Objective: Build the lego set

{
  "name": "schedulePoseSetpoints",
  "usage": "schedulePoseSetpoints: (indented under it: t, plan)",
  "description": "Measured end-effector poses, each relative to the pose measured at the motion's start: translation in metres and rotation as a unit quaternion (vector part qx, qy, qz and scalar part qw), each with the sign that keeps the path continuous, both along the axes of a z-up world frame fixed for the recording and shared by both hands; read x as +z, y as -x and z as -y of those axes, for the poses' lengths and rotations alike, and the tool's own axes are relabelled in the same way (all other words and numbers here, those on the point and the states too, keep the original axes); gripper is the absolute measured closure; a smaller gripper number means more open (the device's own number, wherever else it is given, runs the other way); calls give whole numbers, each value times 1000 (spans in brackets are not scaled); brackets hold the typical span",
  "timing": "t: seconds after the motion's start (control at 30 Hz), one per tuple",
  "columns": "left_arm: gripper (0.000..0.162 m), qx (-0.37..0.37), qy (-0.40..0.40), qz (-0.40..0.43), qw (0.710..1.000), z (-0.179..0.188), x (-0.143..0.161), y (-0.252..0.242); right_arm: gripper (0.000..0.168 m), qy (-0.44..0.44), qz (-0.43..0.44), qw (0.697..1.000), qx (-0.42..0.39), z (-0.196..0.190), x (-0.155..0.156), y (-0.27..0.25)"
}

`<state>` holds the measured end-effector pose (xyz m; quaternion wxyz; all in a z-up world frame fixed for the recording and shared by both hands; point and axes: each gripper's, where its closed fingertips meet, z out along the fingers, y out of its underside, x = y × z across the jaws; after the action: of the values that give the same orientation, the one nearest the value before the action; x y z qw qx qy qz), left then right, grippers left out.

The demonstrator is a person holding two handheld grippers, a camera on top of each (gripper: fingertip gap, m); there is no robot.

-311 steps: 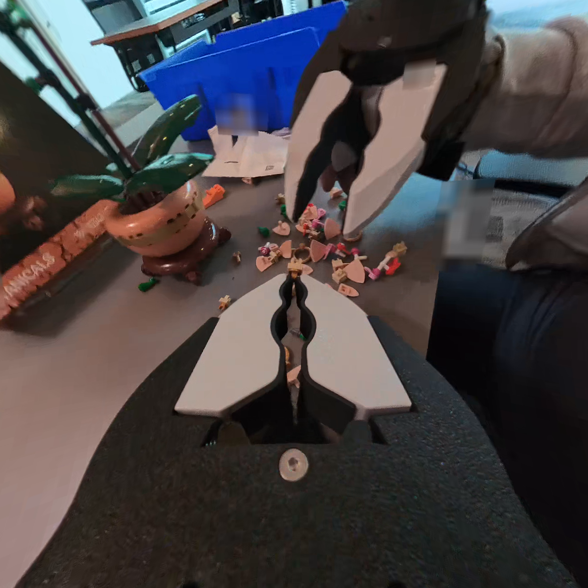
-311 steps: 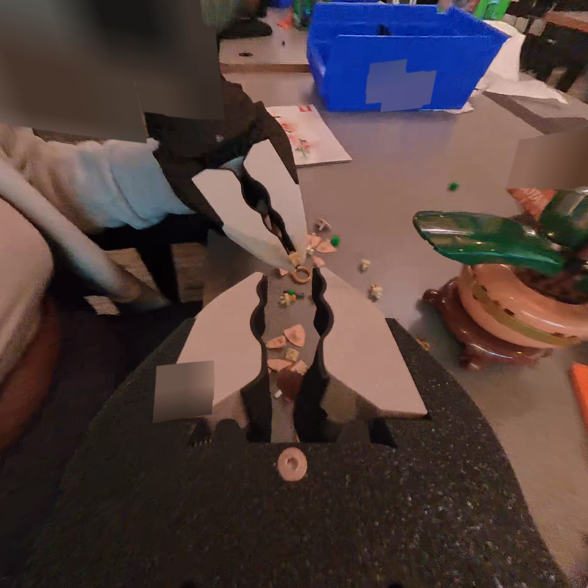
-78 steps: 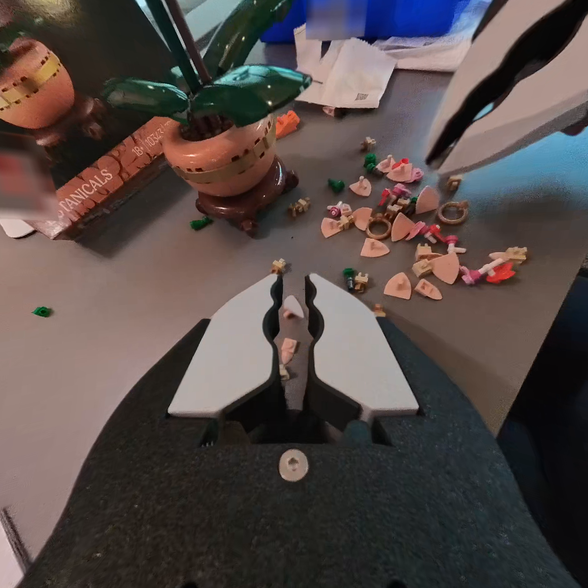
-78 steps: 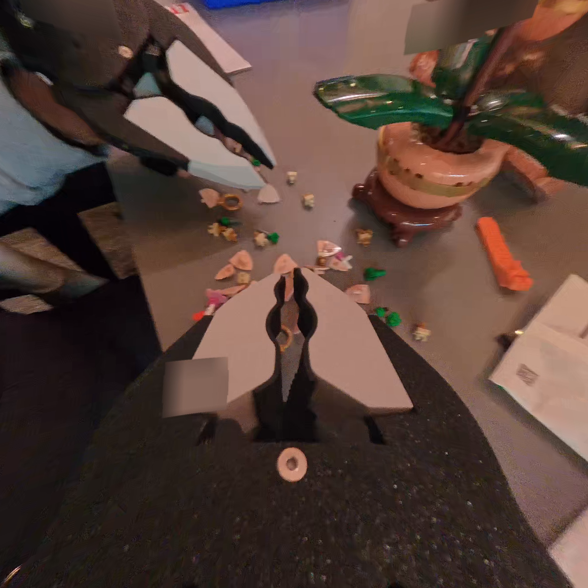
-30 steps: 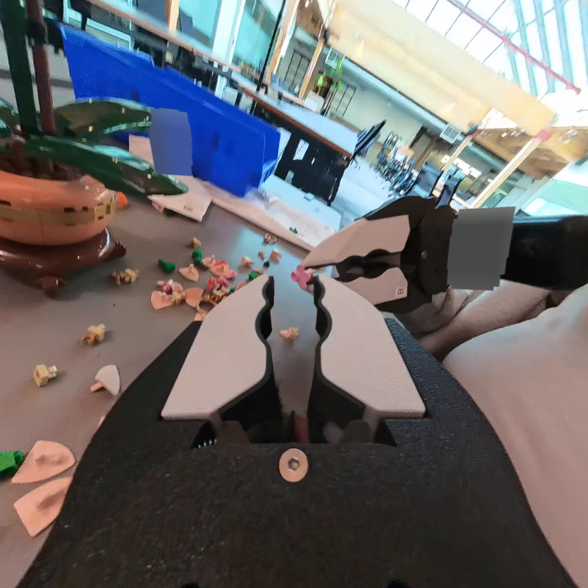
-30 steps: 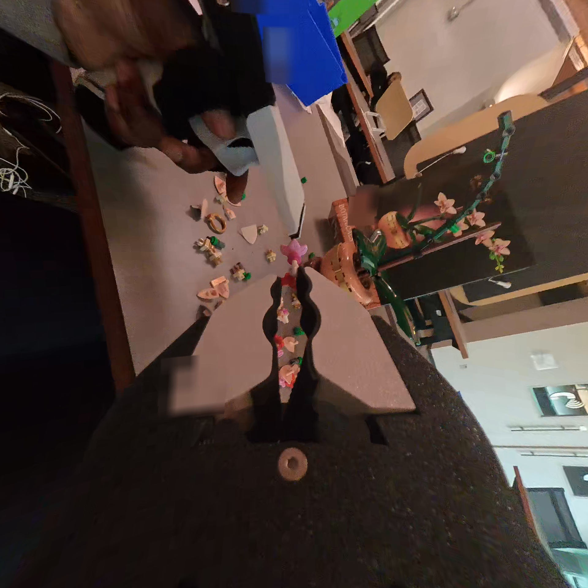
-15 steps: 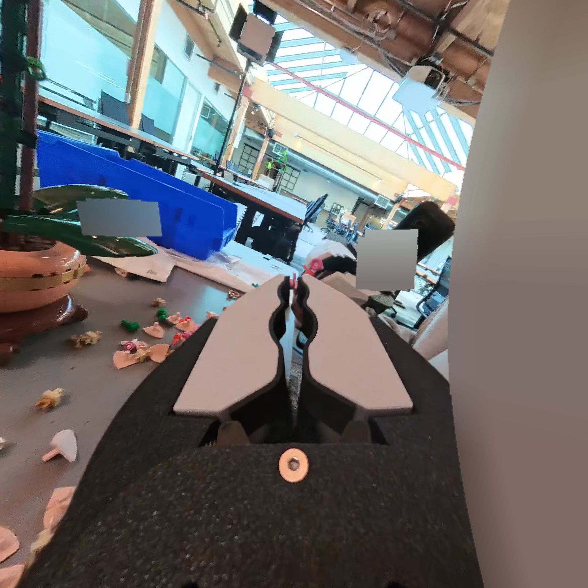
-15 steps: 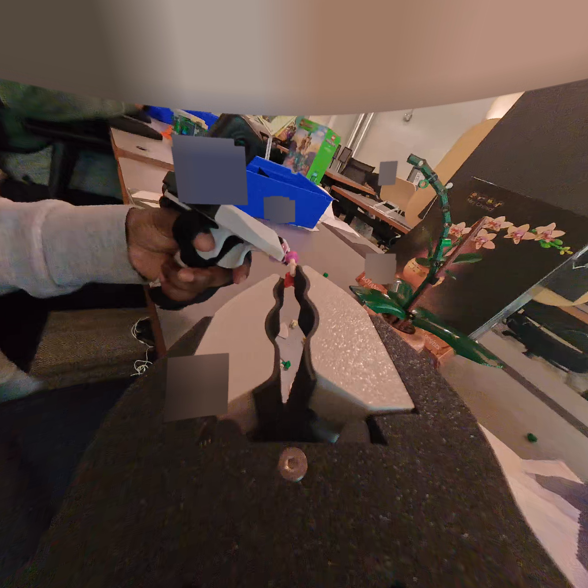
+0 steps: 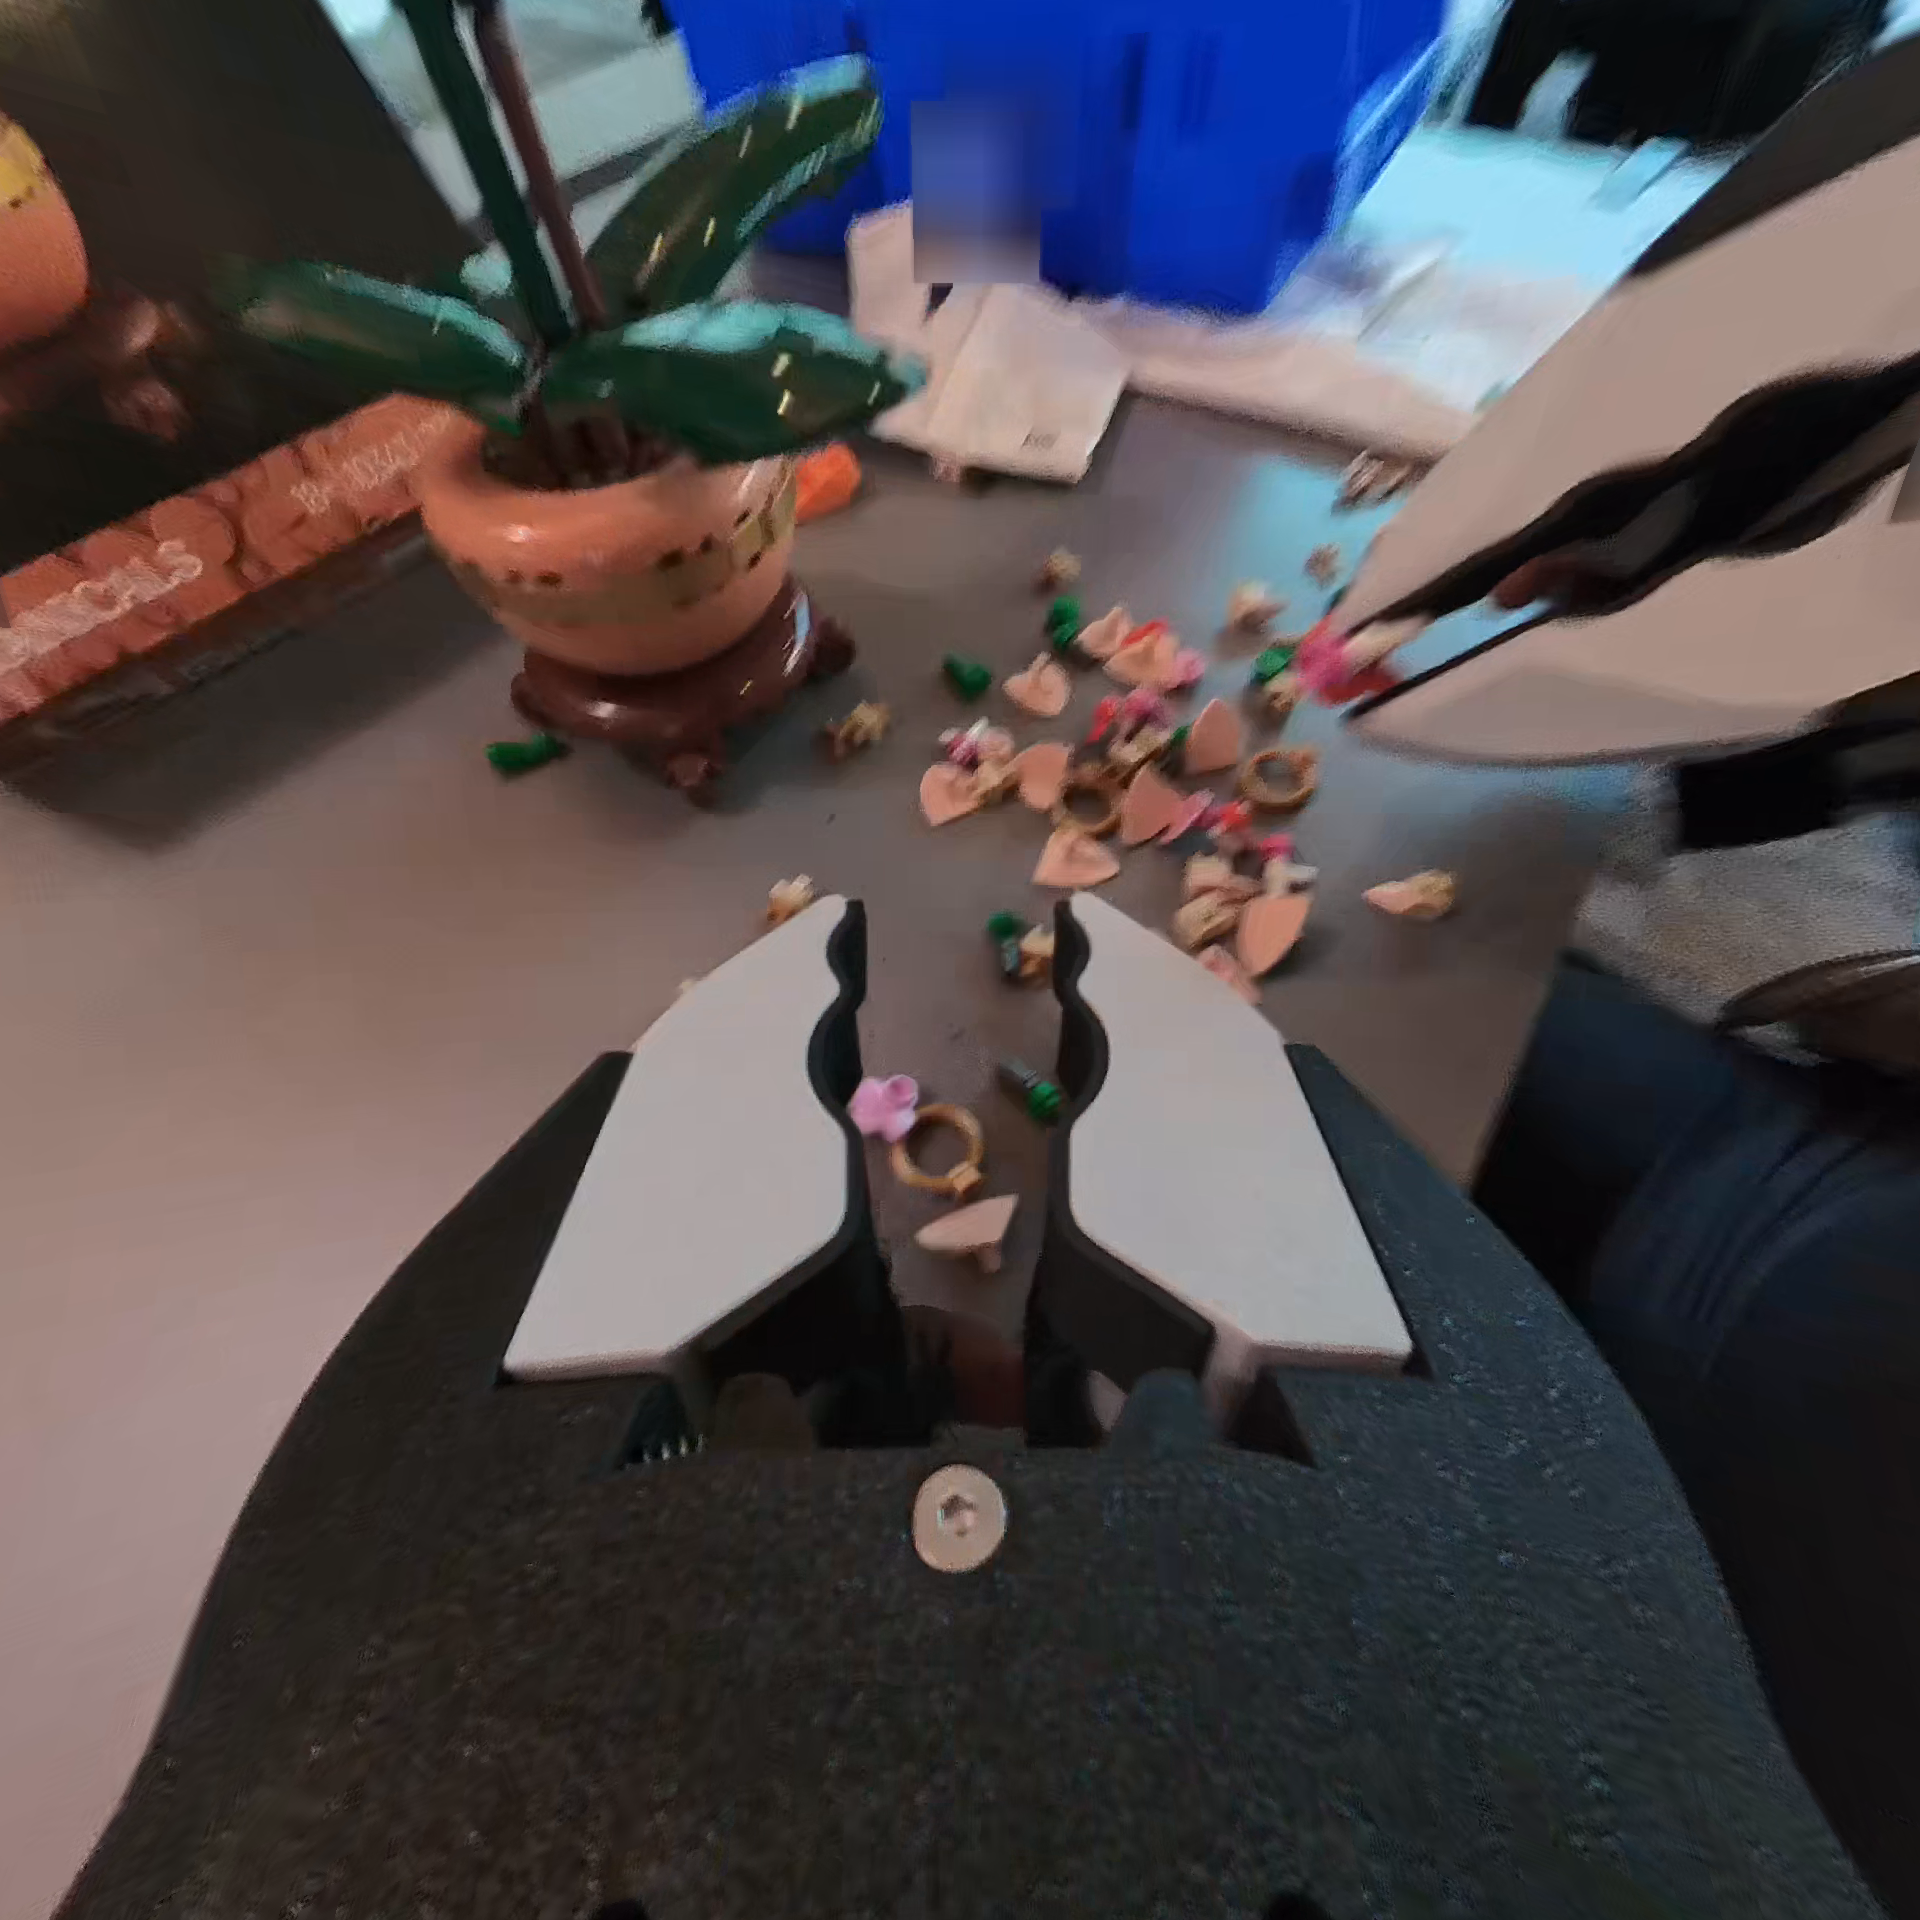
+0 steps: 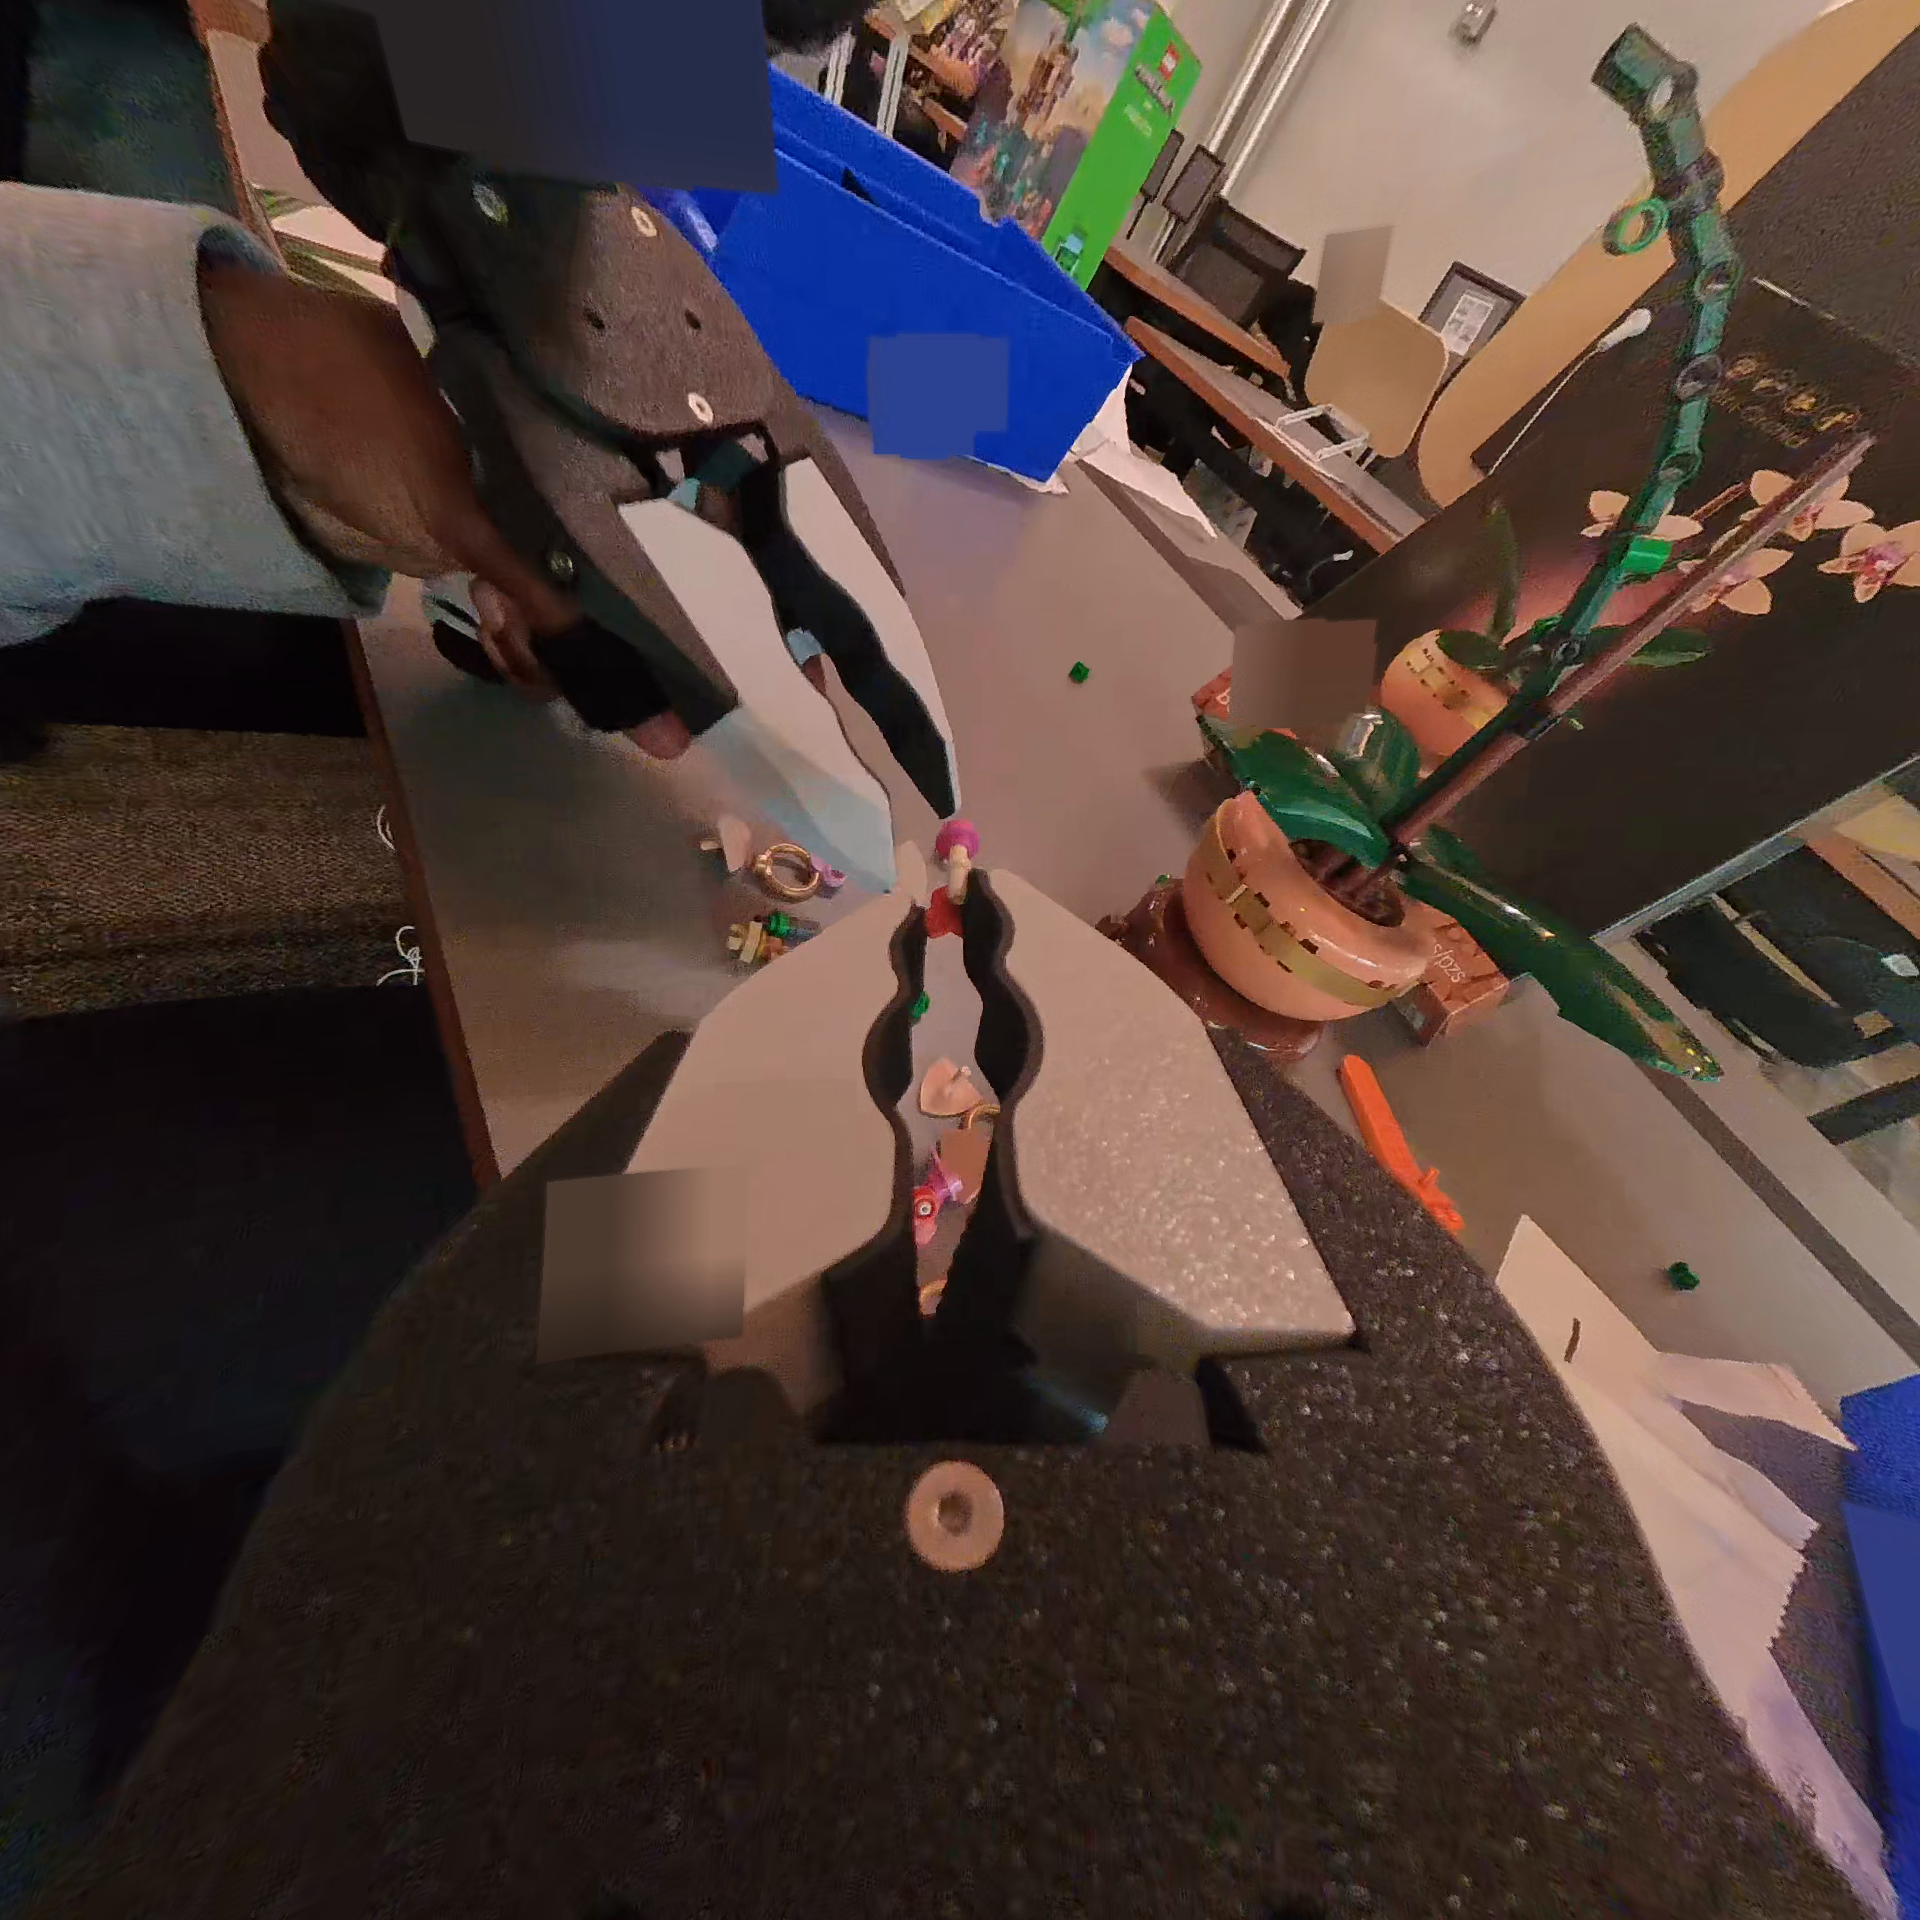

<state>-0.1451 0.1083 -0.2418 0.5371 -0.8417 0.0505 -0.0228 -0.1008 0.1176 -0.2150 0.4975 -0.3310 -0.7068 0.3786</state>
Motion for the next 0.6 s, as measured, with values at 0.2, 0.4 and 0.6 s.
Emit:
schedulePoseSetpoints:
  t: [0.2,0.4,0.6]
  plan:
    - [142,-160,-145,187,958,11,57,-46,162,15,5,999,33,16,12,-2]
    - [154,-158,-154,133,966,11,56,-49,162,0,0,999,35,23,19,-1]
    - [161,-130,-185,87,970,10,66,-45,163,-52,-32,998,-1,20,27,1]
